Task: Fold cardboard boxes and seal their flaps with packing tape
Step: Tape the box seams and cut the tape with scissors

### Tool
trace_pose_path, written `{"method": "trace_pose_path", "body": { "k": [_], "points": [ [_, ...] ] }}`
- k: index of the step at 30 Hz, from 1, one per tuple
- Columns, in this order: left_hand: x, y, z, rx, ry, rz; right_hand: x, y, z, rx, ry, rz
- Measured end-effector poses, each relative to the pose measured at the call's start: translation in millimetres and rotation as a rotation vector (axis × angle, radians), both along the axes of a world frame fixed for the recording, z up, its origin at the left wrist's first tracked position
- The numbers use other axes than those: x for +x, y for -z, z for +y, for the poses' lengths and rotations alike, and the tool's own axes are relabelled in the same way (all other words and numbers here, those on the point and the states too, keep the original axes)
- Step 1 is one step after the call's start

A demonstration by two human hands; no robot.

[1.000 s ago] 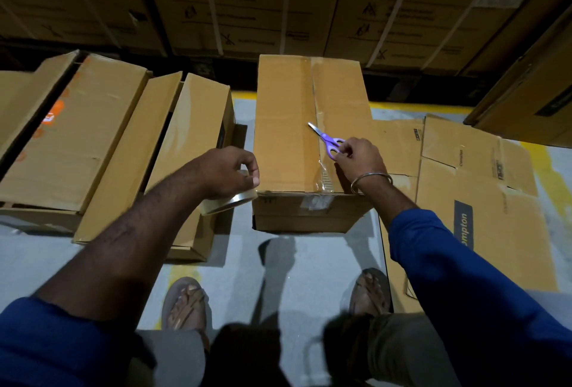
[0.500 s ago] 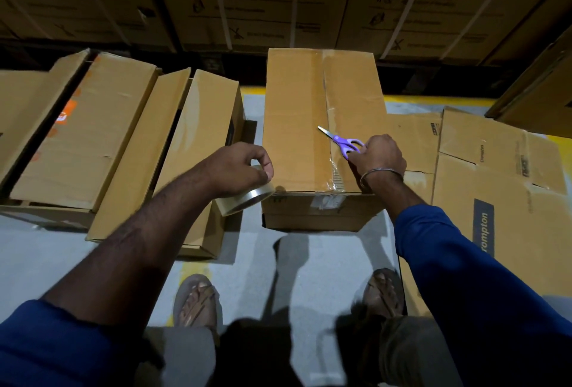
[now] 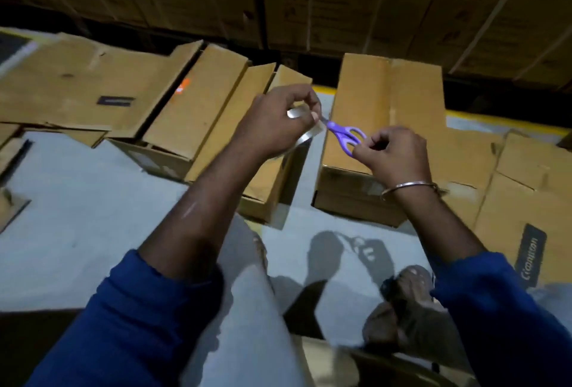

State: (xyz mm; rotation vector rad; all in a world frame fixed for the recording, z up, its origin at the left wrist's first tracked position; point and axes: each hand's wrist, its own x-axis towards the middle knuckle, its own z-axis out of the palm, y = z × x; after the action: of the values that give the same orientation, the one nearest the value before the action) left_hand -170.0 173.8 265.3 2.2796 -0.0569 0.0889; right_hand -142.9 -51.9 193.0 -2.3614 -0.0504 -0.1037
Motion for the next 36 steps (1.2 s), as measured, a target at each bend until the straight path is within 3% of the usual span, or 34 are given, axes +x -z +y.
{"method": "trace_pose_path", "body": {
  "k": [4, 8, 13, 19, 25, 30, 33, 36],
  "points": [
    [-84.6, -52.8, 58.6, 0.109, -0.129, -0.067, -51.5, -54.4, 52.6, 0.051, -0.181, -0.103],
    [-188.5, -90.2, 120.3, 0.112, -0.163, 0.073, -99.2, -85.3, 117.8, 0.058, -0.34, -0.078],
    [-300.8, -98.6, 177.2, 0.085, -0.233, 0.329, -170.1, -98.1, 209.6, 0.017, -0.602, 0.027],
    [-400.4, -89.7, 245.0, -0.058, -0.521, 0.294, -259.8, -87.4, 290.6, -0.061, -0.801, 0.0],
    [-429.5, -69.0, 274.4, -0.142, -0.674, 0.279, -301.9, -78.4, 358.0, -0.094, -0.89, -0.016],
    [-425.1, -65.2, 290.9, -0.139, -0.676, 0.367, -320.7, -67.4, 393.9, -0.129, -0.971, 0.025],
    [-417.6, -62.9, 302.6, -0.106, -0.633, 0.381, -310.0, -65.7, 390.9, 0.008, -0.967, 0.138],
    [-412.0, -55.9, 321.1, -0.08, -0.617, 0.401, -295.6, -67.6, 383.8, 0.278, -0.947, 0.293]
  ]
}}
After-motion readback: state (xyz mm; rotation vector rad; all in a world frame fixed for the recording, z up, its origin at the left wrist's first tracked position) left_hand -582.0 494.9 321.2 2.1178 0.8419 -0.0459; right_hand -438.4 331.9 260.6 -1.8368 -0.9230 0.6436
